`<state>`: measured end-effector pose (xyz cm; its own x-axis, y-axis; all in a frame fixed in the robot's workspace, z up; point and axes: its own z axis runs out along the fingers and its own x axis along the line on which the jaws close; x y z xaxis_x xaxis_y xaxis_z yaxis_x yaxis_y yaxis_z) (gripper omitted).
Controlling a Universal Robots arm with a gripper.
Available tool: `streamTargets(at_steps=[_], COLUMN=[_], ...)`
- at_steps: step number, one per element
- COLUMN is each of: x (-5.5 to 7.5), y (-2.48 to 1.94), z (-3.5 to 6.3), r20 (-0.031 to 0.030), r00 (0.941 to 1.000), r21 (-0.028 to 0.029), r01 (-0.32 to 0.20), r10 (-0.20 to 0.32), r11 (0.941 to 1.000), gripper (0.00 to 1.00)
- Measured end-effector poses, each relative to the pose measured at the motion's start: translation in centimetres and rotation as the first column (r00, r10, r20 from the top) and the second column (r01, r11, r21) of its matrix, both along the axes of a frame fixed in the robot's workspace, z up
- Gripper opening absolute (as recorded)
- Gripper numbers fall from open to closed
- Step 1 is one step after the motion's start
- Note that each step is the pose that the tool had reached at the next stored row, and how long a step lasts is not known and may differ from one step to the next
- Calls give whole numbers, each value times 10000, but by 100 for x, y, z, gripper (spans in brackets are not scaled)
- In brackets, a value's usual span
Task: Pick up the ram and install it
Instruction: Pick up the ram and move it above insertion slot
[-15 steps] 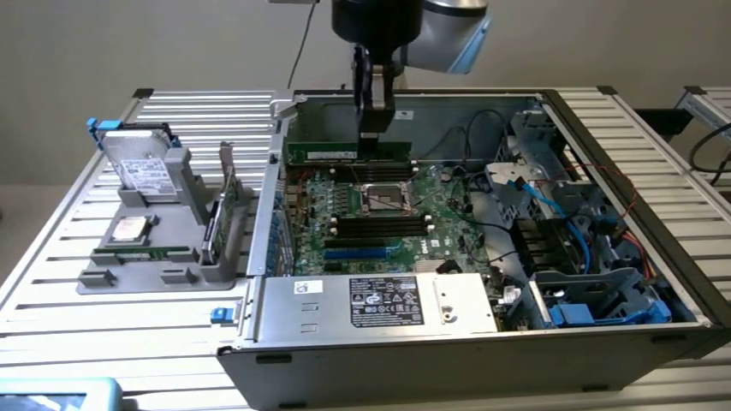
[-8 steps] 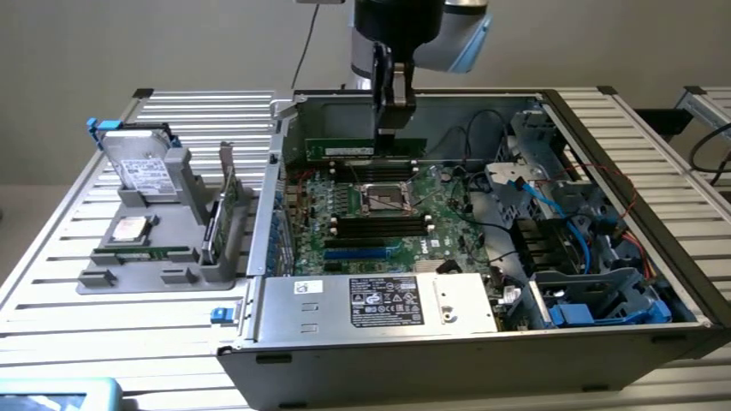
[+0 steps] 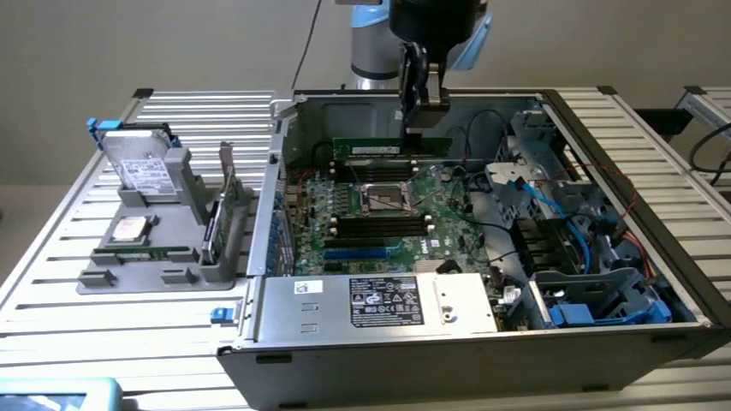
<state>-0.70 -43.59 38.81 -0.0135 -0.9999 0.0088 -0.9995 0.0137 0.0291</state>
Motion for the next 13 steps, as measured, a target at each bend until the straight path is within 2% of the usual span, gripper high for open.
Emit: streamTargets(at_steps=[4,13], x=[125,129], y=[26,189], z=[-24,-101], r20=[-4,-4], r00=[10000,10000], r21=[1,9], r01=[-1,1], r10=[1,-1], r11=[10000,10000], gripper=[13,13])
